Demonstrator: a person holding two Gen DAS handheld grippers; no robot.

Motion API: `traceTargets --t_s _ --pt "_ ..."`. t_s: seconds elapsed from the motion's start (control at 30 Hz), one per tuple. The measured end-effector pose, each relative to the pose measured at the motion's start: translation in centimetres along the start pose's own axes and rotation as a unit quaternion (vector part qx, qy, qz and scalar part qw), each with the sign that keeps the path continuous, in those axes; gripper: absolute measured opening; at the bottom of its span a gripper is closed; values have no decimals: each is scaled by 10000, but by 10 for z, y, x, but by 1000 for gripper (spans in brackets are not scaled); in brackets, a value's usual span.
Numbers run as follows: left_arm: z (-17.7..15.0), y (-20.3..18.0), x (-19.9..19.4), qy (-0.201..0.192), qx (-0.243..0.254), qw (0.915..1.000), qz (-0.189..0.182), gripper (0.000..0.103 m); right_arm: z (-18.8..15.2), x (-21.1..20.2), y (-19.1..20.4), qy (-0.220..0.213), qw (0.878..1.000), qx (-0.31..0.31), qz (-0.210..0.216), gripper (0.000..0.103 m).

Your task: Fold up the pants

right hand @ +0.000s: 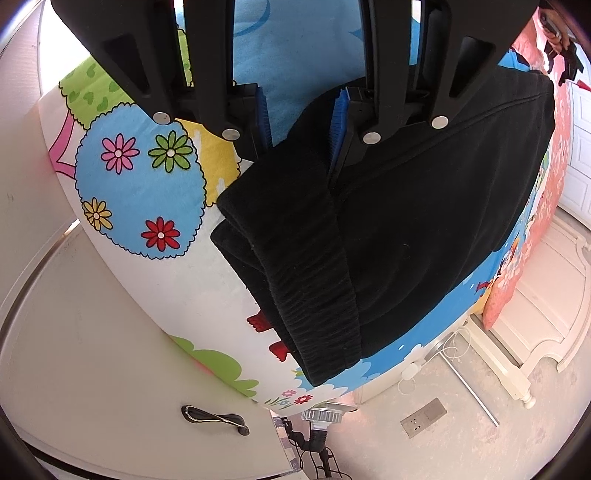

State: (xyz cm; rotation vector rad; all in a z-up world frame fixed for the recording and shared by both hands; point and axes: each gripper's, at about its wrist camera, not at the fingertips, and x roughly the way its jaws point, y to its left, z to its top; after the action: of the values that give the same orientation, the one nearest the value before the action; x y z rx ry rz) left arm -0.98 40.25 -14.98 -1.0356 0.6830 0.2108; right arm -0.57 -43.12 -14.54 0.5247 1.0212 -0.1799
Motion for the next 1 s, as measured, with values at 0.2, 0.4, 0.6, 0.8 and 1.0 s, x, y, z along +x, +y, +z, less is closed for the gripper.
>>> traceTargets --t_s 0.2,0.4,0.6,0.8,1.0 --pt "-10 -8 27 234 109 9997 -11 23 -2 0 -2 -16 10000 18 31 22" --pt "-15 -39 -5 -140 322 9993 -112 14 -2 -1 -3 -21 10000 21 50 22" --pt "-19 1 13 269 -360 9990 1 26 -3 -1 -6 -25 9999 53 113 22" --pt "-1 30 -3 -153 -917 9952 -290 43 -2 0 -9 -19 10000 33 57 23" --pt "12 32 10 21 -862 9962 -147 41 -3 -1 -6 -26 10000 35 17 23"
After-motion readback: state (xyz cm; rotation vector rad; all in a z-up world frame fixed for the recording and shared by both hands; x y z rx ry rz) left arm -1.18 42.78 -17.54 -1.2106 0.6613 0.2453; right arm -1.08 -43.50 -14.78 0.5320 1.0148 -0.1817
